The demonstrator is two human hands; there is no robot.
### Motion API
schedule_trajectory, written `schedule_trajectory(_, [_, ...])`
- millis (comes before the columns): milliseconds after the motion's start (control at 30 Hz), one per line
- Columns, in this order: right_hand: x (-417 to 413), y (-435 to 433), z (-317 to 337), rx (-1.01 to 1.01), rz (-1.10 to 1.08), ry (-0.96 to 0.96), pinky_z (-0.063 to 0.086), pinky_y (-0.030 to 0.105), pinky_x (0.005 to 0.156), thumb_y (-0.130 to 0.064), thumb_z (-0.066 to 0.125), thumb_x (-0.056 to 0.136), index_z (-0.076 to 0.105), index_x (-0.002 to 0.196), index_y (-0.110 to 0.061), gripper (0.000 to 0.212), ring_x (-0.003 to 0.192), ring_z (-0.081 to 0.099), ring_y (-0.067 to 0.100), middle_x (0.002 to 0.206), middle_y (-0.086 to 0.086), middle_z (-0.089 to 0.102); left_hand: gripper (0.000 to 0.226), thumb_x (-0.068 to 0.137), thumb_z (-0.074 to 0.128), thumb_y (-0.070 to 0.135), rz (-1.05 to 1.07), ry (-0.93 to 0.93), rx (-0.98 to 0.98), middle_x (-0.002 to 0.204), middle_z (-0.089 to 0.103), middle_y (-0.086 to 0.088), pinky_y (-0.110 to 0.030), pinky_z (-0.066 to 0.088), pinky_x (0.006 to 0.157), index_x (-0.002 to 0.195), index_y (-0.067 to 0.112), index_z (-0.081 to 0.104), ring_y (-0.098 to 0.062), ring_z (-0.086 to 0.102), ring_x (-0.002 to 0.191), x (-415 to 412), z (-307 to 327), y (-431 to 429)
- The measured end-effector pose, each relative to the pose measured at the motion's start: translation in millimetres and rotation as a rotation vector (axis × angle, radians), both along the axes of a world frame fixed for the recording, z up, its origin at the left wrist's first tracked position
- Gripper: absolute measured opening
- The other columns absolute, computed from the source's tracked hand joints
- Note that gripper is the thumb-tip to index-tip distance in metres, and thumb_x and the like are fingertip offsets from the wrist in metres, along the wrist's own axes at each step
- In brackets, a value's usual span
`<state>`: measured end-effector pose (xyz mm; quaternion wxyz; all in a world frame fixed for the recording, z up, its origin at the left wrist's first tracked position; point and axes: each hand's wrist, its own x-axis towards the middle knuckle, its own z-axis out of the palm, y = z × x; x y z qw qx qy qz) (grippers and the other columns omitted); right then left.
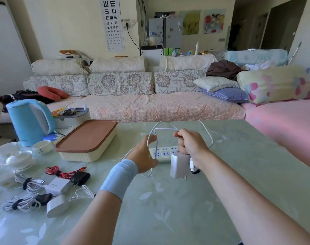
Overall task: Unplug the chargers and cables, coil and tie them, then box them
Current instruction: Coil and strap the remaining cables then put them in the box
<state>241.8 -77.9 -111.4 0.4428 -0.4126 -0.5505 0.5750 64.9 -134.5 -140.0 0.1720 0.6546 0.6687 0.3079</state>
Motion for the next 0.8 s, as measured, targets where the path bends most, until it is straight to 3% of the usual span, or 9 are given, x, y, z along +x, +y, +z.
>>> schedule_trajectory(67, [-0.8, -2.1, 3.9, 0.017, -0.013, 0.074, 0.017, 0.02, 0.042, -0.008, 0.039, 0.095, 0.054, 0.078, -0.012, 0.022, 0.04, 0.014, 0.011, 0.048, -0.007, 0.023, 0.08, 0.075, 0.066, -0.009, -0.092, -0.36, -0.071, 0.129, 0.06, 0.005, -0.028, 0.047, 0.092, 0.141, 0.019, 0.03, -0.018, 0.06, 0.112, 8.3, 3.2, 3.6])
schedule_trajectory(133, [1.7, 1.0, 7.5, 0.026, -0.06, 0.135, 0.014, 0.019, 0.039, -0.006, 0.039, 0.095, 0.053, 0.078, -0.012, 0.022, 0.04, 0.014, 0.01, 0.047, -0.008, 0.024, 0.064, 0.083, 0.057, -0.016, -0.121, -0.696, -0.155, 0.108, 0.07, -0.012, -0.027, 0.055, 0.079, 0.136, 0.01, 0.033, -0.02, 0.07, 0.087, 17.2, 7.0, 1.3])
schedule_trajectory(200, [5.9, 6.7, 8.5, 0.039, -0.12, 0.157, 0.015, 0.019, 0.04, -0.005, 0.039, 0.094, 0.054, 0.079, -0.012, 0.022, 0.038, 0.016, 0.01, 0.044, -0.009, 0.025, 0.041, 0.092, 0.051, -0.009, -0.117, -0.929, -0.25, 0.079, 0.068, -0.011, -0.033, 0.058, 0.08, 0.131, -0.002, 0.046, -0.02, 0.061, 0.06, 19.1, 10.1, -2.5])
schedule_trajectory(300, [15.5, 13.3, 6.2, 0.063, -0.185, 0.119, 0.018, 0.018, 0.038, -0.006, 0.04, 0.095, 0.056, 0.079, -0.013, 0.023, 0.036, 0.019, 0.008, 0.042, -0.012, 0.028, 0.034, 0.096, 0.044, 0.009, -0.223, -1.099, -0.41, 0.062, 0.041, 0.003, -0.031, 0.053, 0.069, 0.124, -0.003, 0.059, -0.013, 0.031, 0.053, 10.3, 19.7, -4.2])
schedule_trajectory(433, [21.9, 12.4, 4.7, 0.084, -0.152, 0.086, 0.021, 0.016, 0.035, -0.007, 0.04, 0.098, 0.056, 0.081, -0.012, 0.024, 0.035, 0.021, 0.007, 0.044, -0.011, 0.03, 0.032, 0.09, 0.057, 0.036, -0.26, -1.052, -0.523, 0.066, 0.033, 0.006, -0.017, 0.015, 0.041, 0.111, 0.013, 0.066, -0.008, 0.015, 0.051, 1.2, 28.4, -12.9])
schedule_trajectory(533, [21.6, 10.9, 6.1, 0.074, -0.105, 0.085, 0.019, 0.015, 0.035, -0.006, 0.041, 0.098, 0.057, 0.082, -0.01, 0.024, 0.035, 0.02, 0.006, 0.051, -0.003, 0.033, 0.017, 0.089, 0.058, 0.039, -0.279, -1.071, -0.435, 0.068, 0.039, 0.008, -0.016, 0.01, 0.039, 0.09, 0.022, 0.059, -0.004, 0.018, 0.045, 4.4, 30.4, -16.4])
schedule_trajectory(667, [17.7, -4.6, 7.2, 0.146, 0.104, -0.216, 0.028, 0.015, 0.038, -0.02, 0.062, 0.093, 0.072, 0.087, -0.009, 0.016, 0.035, 0.039, 0.001, 0.068, 0.0, 0.066, 0.026, 0.099, 0.039, 0.039, -0.174, -1.61, -0.162, 0.057, 0.043, 0.01, -0.013, 0.013, 0.029, 0.079, 0.022, 0.044, -0.002, 0.021, 0.035, 11.1, 38.9, -2.1])
schedule_trajectory(733, [9.3, -16.5, 2.6, 0.163, 0.279, -0.344, 0.031, 0.012, 0.045, -0.03, 0.074, 0.085, 0.075, 0.092, -0.011, 0.02, 0.042, 0.045, -0.001, 0.062, -0.012, 0.063, 0.033, 0.101, 0.035, 0.041, -0.15, -1.765, -0.044, 0.055, 0.043, 0.01, -0.013, 0.014, 0.027, 0.076, 0.021, 0.04, -0.003, 0.017, 0.034, 16.5, 39.6, 4.5])
schedule_trajectory(800, [-0.6, -24.5, -4.2, 0.112, 0.453, -0.341, 0.033, 0.022, 0.056, -0.044, 0.082, 0.07, 0.073, 0.089, -0.016, 0.034, 0.059, 0.047, 0.015, 0.068, -0.002, 0.055, 0.036, 0.101, 0.034, 0.044, -0.118, -1.818, 0.055, 0.053, 0.039, 0.009, -0.014, 0.014, 0.026, 0.073, 0.021, 0.036, -0.003, 0.019, 0.032, 22.1, 38.5, 8.2])
